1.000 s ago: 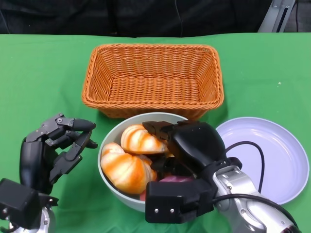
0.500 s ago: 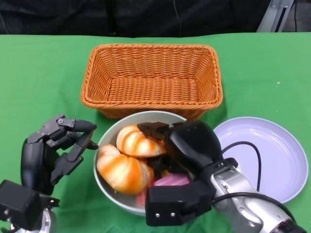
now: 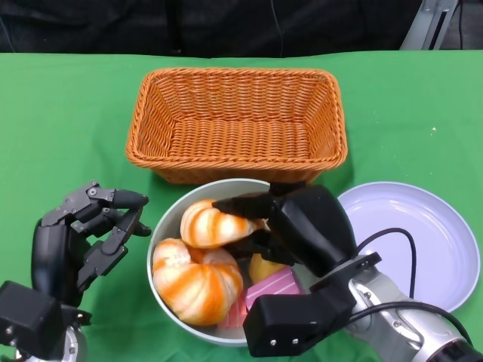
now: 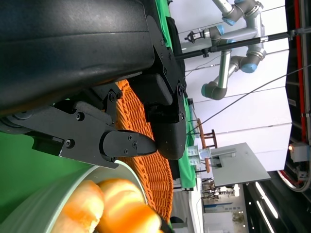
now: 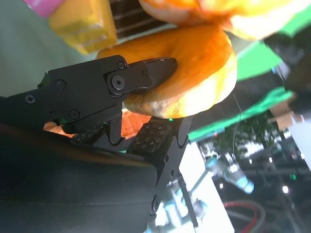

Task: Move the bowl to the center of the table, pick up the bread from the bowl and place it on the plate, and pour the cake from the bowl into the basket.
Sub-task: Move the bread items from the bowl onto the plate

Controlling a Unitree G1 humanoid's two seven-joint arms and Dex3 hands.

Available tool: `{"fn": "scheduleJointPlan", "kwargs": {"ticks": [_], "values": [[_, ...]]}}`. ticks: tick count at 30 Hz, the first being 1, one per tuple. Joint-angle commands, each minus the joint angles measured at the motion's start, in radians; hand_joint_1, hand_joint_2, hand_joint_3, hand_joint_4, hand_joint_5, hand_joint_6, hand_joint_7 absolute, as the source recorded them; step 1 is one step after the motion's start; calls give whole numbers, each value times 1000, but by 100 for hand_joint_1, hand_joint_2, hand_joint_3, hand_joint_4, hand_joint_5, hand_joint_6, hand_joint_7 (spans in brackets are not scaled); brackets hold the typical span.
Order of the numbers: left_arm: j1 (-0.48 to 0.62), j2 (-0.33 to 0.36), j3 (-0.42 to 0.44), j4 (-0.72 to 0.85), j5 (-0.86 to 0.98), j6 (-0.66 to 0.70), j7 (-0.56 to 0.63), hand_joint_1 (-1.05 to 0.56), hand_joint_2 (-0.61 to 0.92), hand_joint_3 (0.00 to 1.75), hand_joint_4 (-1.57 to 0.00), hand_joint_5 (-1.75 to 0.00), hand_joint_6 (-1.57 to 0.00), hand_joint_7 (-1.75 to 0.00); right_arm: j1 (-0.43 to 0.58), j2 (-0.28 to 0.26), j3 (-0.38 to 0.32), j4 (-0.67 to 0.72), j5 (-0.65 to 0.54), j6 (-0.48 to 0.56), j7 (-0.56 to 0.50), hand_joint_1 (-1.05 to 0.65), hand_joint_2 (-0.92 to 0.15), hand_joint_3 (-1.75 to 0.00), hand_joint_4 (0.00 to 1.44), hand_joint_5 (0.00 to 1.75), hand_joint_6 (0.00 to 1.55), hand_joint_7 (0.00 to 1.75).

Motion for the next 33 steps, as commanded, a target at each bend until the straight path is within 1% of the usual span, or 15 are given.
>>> {"fn": "scheduleJointPlan", "kwargs": {"ticks": [1,4,13,14,16,17,19,20,21,23,24,28,29,30,33], "values": [[-12,20,7,21,2,-29,8,-16,92,33,-83,-129,-92,-93,-15,8,-33,6,35,-52,-52,-18,-91,-6,83,122,119,9],[-16,22,7,31,-1,-32,5,-16,92,33,-83,-129,-92,-93,-16,13,-46,11,45,-77,-67,-18,-92,-6,82,123,119,9],[-18,23,7,36,-1,-36,5,-16,92,33,-83,-128,-93,-92,-18,15,-51,20,42,-87,-70,-18,-92,-5,82,123,119,9],[-16,25,8,37,2,-33,10,-16,92,34,-83,-128,-93,-92,-3,16,-78,-32,85,-104,-53,-18,-92,-5,82,123,119,9],[-13,30,11,36,-3,-22,8,-15,92,35,-83,-127,-93,-92,49,13,-139,-173,187,-122,4,-21,-91,-4,77,140,120,12],[-13,31,12,36,-4,-19,7,-14,92,35,-83,-127,-93,-92,70,12,-158,-226,221,-120,32,-22,-92,-4,75,145,120,14],[-13,32,12,35,-9,-17,3,-14,92,35,-83,-126,-93,-92,105,12,-180,-305,259,-99,83,-23,-92,-4,73,151,119,17],[-14,33,13,36,-9,-19,0,-13,92,35,-83,-126,-93,-92,125,9,-192,-344,275,-93,105,-24,-92,-4,72,156,116,23],[-14,35,13,37,-9,-21,-1,-13,92,35,-83,-126,-93,-92,141,9,-202,-374,286,-86,123,-25,-92,-4,73,158,110,36],[-16,37,14,41,-10,-26,-5,-13,92,36,-83,-127,-93,-92,168,9,-220,-416,305,-82,156,-26,-92,-5,74,160,94,68],[-17,37,14,42,-10,-27,-6,-13,92,36,-83,-127,-93,-92,175,11,-225,-426,309,-80,167,-26,-92,-5,74,161,91,74],[-17,37,14,43,-10,-28,-7,-13,92,36,-82,-127,-92,-93,187,23,-240,-442,306,-77,193,-26,-92,-5,74,161,87,81],[-15,37,15,40,-12,-26,-6,-13,92,36,-82,-127,-92,-93,236,0,-262,-495,333,-72,224,-26,-92,-5,74,161,87,81],[-14,36,16,38,-13,-24,-5,-13,92,36,-83,-127,-93,-93,274,-17,-279,-538,355,-67,250,-23,-91,-4,76,163,86,87],[-11,35,18,32,-16,-15,-6,-13,91,36,-83,-127,-93,-93,361,-61,-330,-629,389,-50,310,-21,-91,-4,77,167,83,94]]}}
